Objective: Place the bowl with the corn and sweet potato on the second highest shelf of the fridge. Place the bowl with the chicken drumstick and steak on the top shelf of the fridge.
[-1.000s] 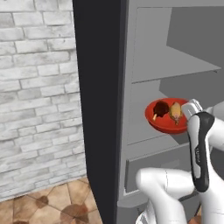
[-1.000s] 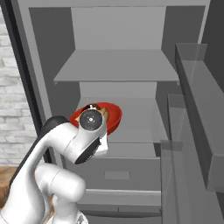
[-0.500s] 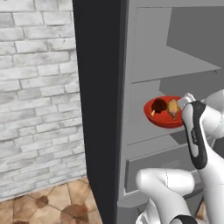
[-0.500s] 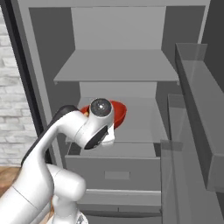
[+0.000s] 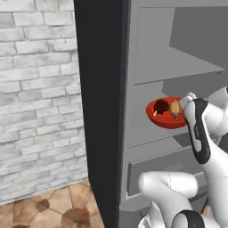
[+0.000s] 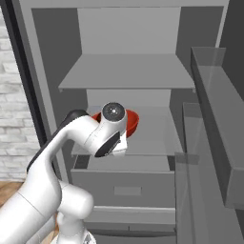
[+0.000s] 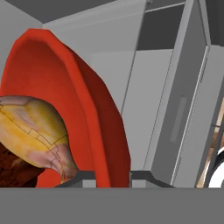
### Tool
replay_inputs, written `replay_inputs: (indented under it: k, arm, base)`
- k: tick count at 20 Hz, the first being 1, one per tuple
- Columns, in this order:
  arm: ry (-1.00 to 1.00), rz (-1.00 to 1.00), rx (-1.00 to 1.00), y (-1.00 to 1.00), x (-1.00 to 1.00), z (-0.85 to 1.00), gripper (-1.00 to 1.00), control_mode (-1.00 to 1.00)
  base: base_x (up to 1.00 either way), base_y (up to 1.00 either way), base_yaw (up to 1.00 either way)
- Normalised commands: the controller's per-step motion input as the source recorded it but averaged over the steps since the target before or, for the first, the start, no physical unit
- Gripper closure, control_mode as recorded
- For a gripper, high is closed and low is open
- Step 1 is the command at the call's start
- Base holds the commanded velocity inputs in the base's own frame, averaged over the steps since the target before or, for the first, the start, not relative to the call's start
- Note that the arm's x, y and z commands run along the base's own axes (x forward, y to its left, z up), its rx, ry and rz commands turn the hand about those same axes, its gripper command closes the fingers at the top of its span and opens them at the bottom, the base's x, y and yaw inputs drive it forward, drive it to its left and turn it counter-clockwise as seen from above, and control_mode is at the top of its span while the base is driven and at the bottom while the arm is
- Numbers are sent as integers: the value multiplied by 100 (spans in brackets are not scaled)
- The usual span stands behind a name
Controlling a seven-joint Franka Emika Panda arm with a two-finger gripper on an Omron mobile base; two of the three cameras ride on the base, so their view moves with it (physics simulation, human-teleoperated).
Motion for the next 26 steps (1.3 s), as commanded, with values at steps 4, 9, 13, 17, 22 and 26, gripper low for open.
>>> replay_inputs:
  k: [4,9,13,17,22,26]
  arm:
    - [0,0,0,0,0,0,100,-100]
    - [0,0,0,0,0,6,100,-100]
    - [-1,0,0,0,-6,19,100,-100]
    - [-2,-1,0,0,-17,21,100,-100]
    - [-3,-5,0,0,-38,38,100,-100]
    - [0,-10,0,0,-28,59,100,-100]
  base:
    - [0,0,0]
    - [0,0,0]
    - [0,0,0]
    - [0,0,0]
    - [0,0,0]
    - [0,0,0]
